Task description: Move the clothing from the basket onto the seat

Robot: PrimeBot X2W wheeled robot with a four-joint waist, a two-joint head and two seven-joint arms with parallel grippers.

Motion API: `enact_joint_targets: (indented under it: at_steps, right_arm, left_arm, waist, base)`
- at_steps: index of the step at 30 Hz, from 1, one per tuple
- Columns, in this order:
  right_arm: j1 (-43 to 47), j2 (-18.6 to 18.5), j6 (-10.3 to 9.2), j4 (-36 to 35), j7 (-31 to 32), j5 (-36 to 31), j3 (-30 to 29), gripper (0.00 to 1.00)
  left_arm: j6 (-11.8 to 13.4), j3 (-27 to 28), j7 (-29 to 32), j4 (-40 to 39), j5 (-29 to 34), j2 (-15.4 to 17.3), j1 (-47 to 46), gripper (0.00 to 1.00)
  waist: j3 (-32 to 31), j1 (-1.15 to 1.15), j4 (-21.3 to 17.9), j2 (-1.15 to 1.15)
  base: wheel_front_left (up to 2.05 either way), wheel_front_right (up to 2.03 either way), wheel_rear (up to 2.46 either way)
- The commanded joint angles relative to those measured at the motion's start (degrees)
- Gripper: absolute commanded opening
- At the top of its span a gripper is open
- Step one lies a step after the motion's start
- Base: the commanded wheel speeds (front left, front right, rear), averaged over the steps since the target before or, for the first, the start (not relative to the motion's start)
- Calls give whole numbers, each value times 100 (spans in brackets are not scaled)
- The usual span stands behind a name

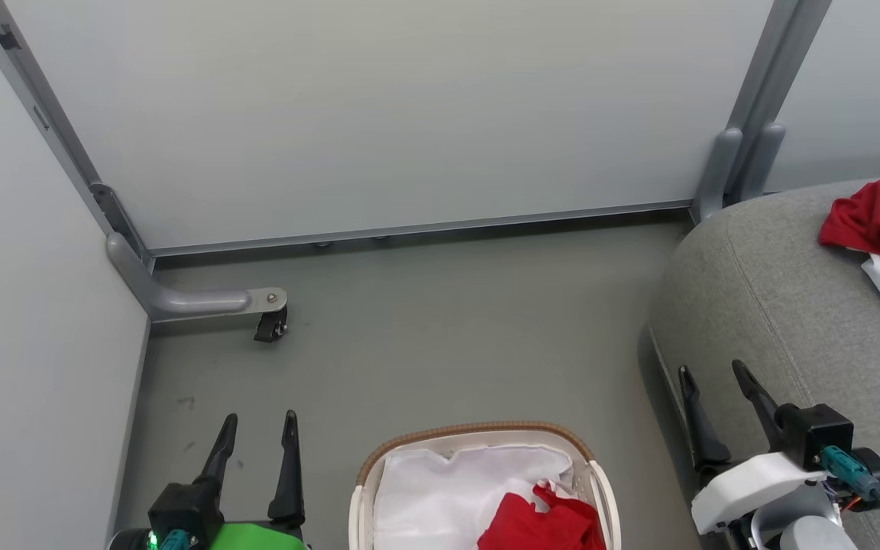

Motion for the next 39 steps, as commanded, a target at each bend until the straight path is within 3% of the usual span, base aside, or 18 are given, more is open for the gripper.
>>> enact_joint_targets:
  at_steps: [1,10,20,28,39]
  right_arm:
    - [-68,-25,-8,-35,-13,-36,-52,100]
    - [-404,-26,-8,-298,-13,-297,-512,100]
    - [-1072,-24,-8,-568,-13,-620,-927,100]
    - [-1625,-21,-8,-855,-14,-570,-756,100]
    - [-2054,-17,-8,-1108,-14,-333,-375,100]
  left_arm:
    - [-46,-59,3,23,35,3,-128,100]
    - [-161,-618,4,317,67,4,-755,100]
    - [-221,-1958,3,1490,-294,12,-1998,100]
    - [-297,-3138,14,2929,-813,13,-2946,100]
    - [-230,-4001,10,4063,-1376,23,-3852,100]
  waist:
    - [40,0,-18,0]
    - [640,0,-124,0]
    - [2128,0,-440,0]
    - [3170,0,-917,0]
    - [4257,0,-1543,0]
  base:
    - [0,0,0]
    - [0,0,0]
    - [0,0,0]
    - [0,0,0]
    - [0,0,0]
